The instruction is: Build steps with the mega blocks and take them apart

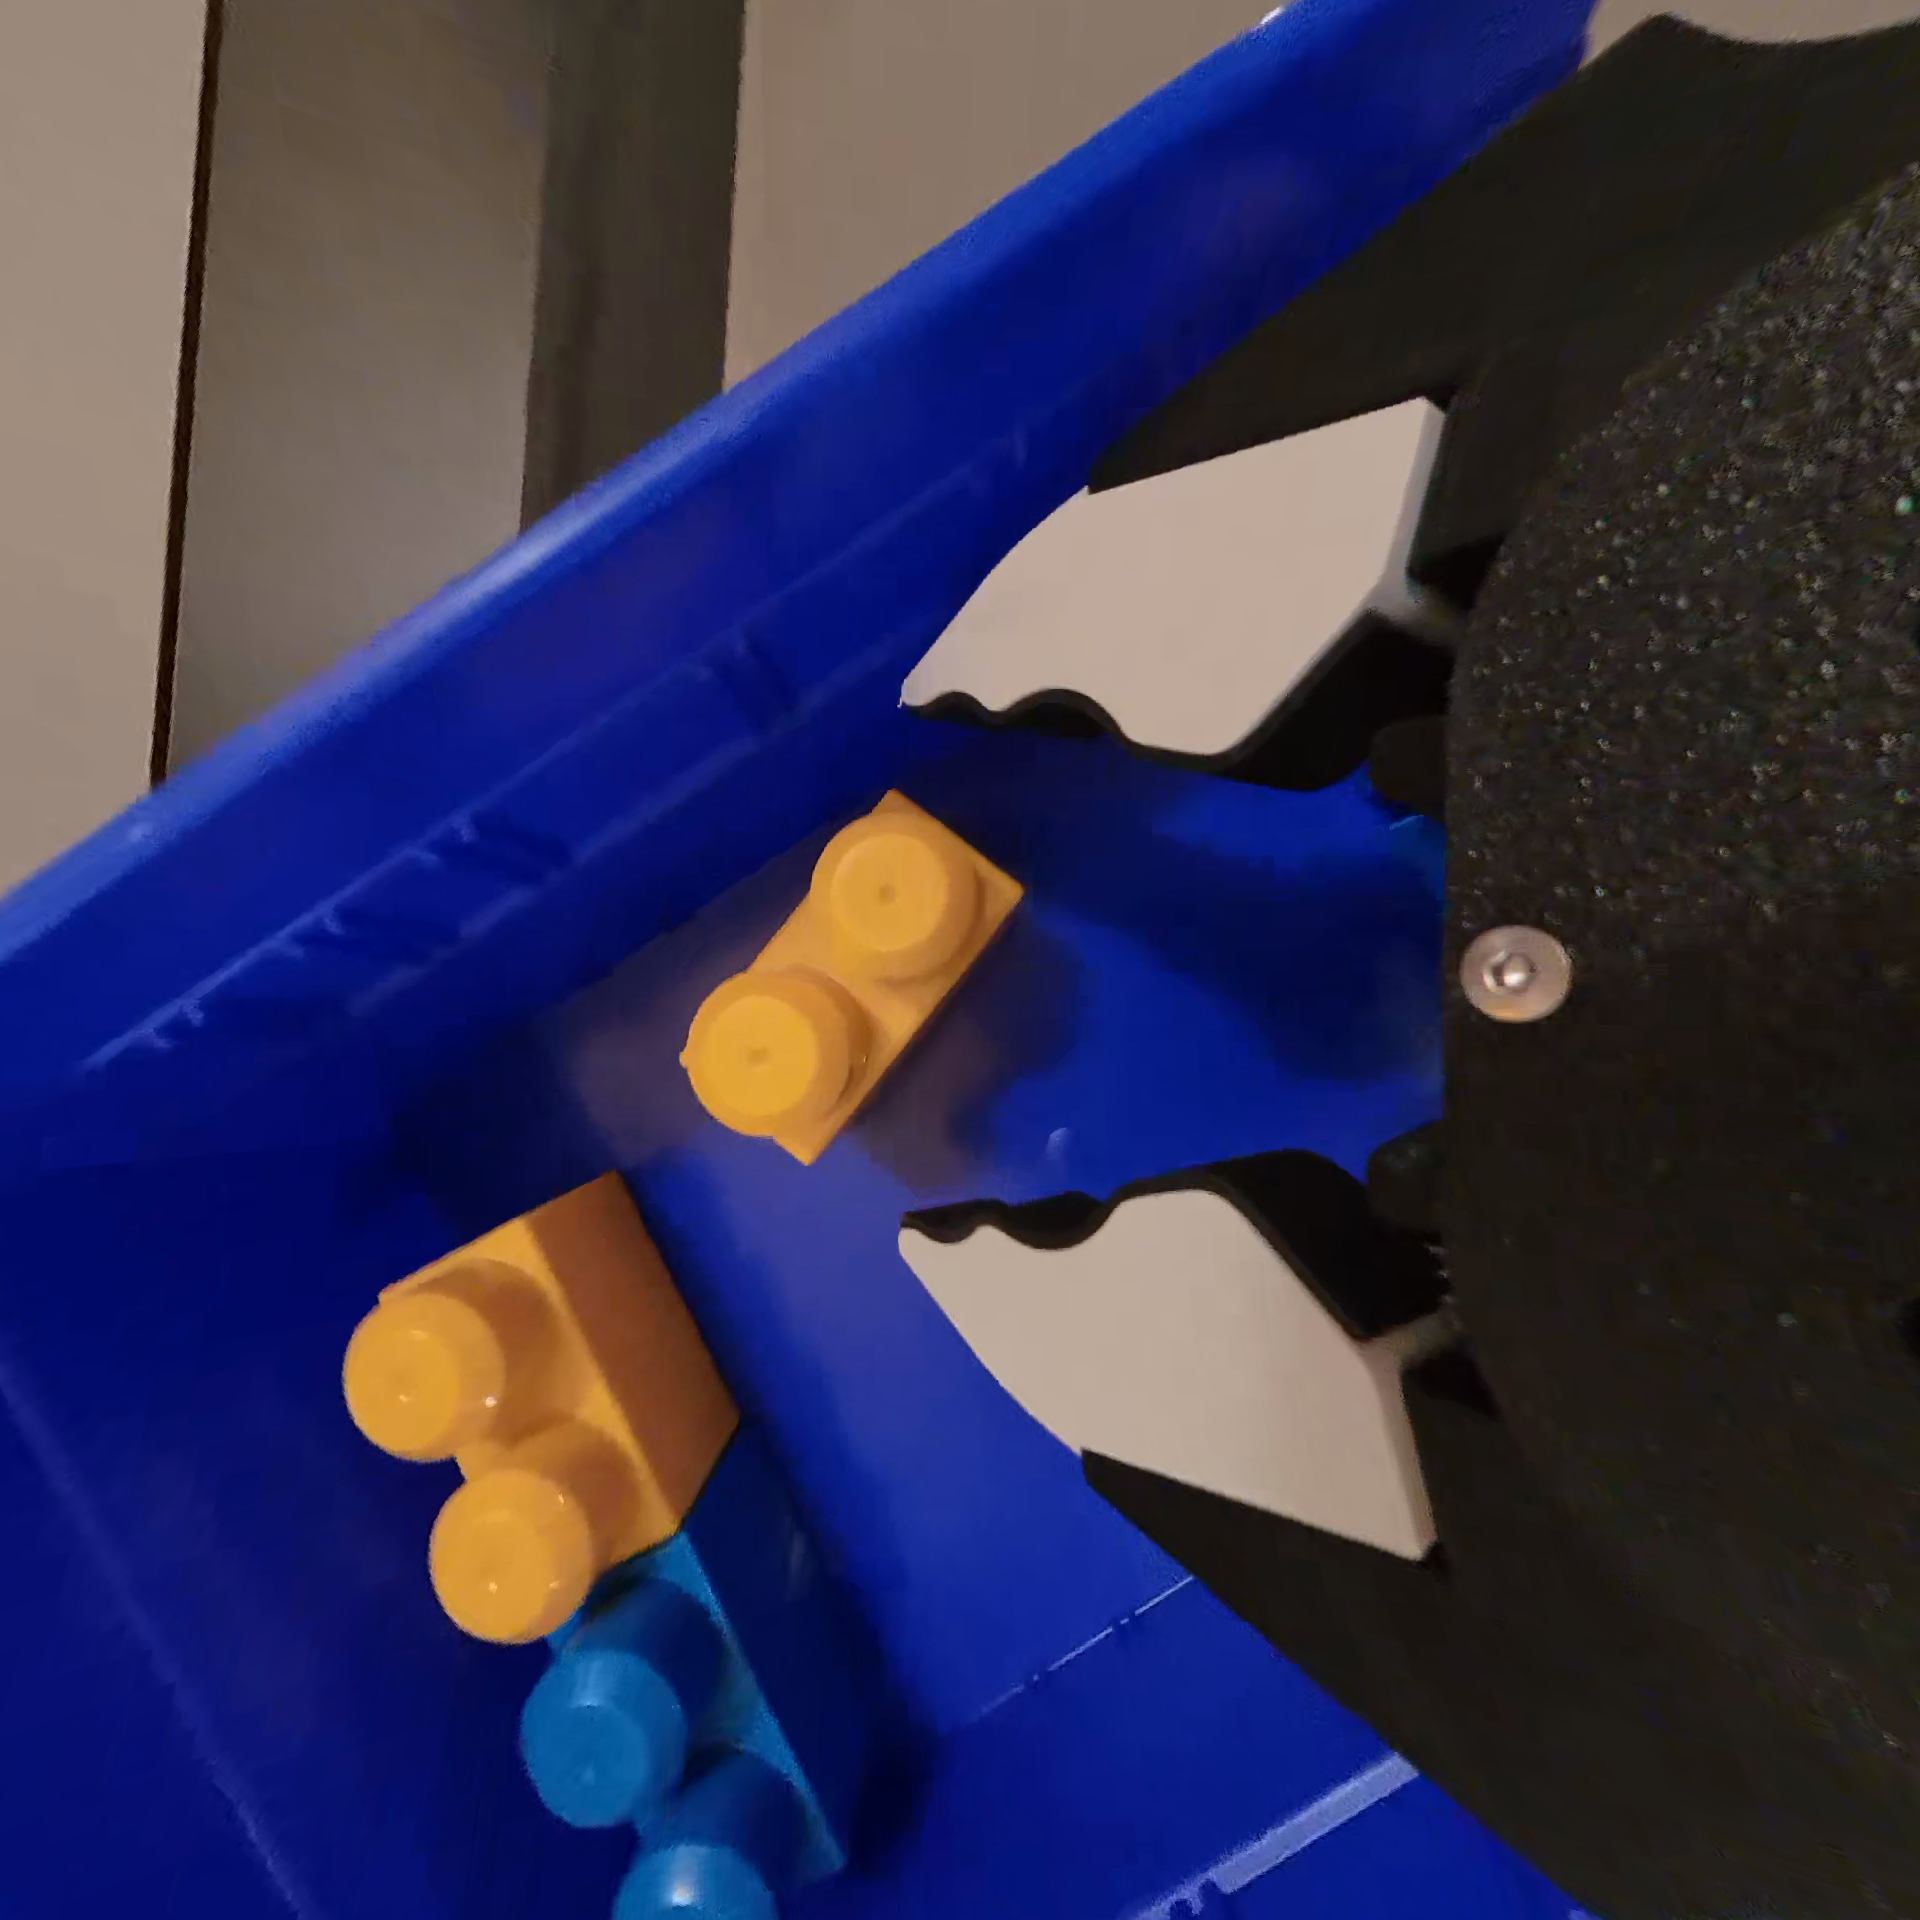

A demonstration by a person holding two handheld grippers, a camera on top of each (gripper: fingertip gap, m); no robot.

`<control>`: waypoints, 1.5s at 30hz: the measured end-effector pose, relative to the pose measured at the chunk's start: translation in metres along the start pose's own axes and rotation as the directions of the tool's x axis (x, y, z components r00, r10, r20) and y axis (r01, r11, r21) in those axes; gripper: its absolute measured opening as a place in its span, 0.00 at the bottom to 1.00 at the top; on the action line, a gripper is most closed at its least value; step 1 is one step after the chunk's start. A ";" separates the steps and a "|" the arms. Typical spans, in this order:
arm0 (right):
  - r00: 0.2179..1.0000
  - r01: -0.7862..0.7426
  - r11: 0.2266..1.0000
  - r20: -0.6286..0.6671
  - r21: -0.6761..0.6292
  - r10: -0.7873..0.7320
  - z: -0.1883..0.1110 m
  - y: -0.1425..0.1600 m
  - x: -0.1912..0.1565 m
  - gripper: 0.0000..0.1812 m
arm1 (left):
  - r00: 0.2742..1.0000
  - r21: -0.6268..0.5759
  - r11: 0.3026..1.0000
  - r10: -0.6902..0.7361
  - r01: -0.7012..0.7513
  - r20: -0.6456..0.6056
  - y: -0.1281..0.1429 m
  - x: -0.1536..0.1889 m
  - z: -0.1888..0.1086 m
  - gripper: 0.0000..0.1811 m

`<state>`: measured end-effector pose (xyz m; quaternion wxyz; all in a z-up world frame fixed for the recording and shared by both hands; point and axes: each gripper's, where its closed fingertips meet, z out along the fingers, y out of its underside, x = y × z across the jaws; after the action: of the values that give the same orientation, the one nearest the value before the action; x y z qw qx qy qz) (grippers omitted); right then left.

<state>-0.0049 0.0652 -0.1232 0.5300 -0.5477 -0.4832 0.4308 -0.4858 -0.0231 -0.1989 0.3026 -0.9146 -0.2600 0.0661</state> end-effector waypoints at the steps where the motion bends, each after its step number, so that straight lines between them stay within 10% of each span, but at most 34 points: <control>1: 1.000 -0.002 1.000 0.002 -0.002 0.002 0.000 0.001 0.000 0.00 | 1.000 -0.001 1.000 -0.019 0.019 0.019 0.001 -0.002 0.003 0.48; 17: 1.000 0.023 0.999 0.003 -0.031 -0.023 0.000 0.004 -0.002 0.00 | 0.995 -0.030 1.000 0.004 -0.001 0.097 0.005 -0.023 0.019 0.21; 28: 0.998 0.038 0.999 0.044 -0.009 -0.038 -0.001 -0.003 -0.011 0.00 | 0.928 0.344 0.865 0.368 -0.365 0.058 -0.036 0.030 -0.097 0.20; 36: 0.979 0.081 0.994 0.193 -0.067 -0.067 0.002 -0.001 -0.042 0.13 | 0.506 0.515 0.593 0.802 -0.619 -0.317 0.076 0.229 -0.175 0.20; 45: 0.896 0.138 0.984 0.437 -0.109 -0.077 -0.014 0.005 -0.079 0.25 | 0.021 0.551 0.431 0.801 -0.715 -0.599 0.240 0.365 -0.165 0.20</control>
<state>-0.0037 -0.0148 -0.1306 0.3941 -0.4465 -0.6463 0.4770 -0.0226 -0.0843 -0.1933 0.3422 -0.8059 0.4415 -0.1961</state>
